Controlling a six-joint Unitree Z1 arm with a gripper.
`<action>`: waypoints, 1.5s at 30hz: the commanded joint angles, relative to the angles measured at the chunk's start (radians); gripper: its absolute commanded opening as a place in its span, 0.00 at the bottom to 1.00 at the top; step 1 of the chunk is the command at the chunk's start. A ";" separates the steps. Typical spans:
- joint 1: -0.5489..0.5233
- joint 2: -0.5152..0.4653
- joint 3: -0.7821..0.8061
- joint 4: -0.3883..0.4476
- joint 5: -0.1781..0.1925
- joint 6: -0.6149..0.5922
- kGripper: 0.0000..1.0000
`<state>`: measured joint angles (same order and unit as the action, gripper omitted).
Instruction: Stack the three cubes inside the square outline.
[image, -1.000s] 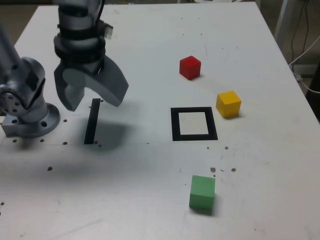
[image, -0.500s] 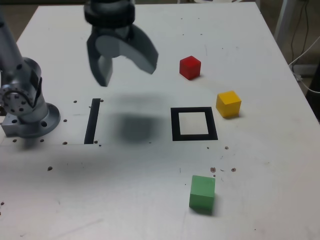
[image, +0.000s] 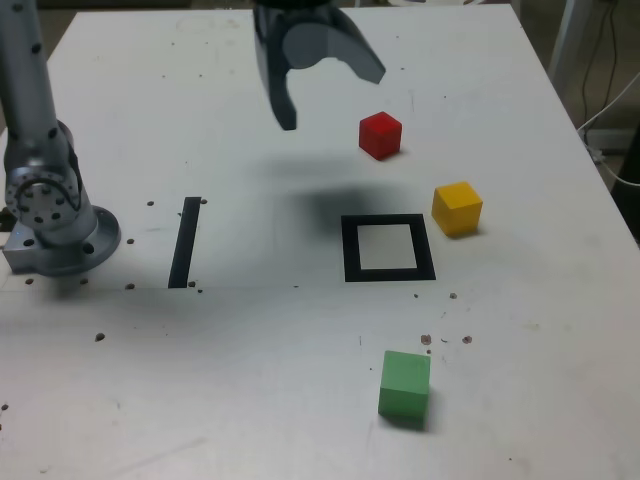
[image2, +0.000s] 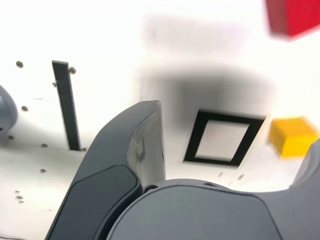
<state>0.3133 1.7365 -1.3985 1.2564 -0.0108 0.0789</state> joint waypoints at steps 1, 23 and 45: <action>0.025 0.045 -0.050 0.009 0.011 -0.021 0.99; 0.139 0.388 -0.351 0.034 0.049 -0.099 0.96; 0.122 0.482 -0.314 0.000 0.063 -0.128 0.91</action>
<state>0.4369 2.2080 -1.7058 1.2581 0.0481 -0.0460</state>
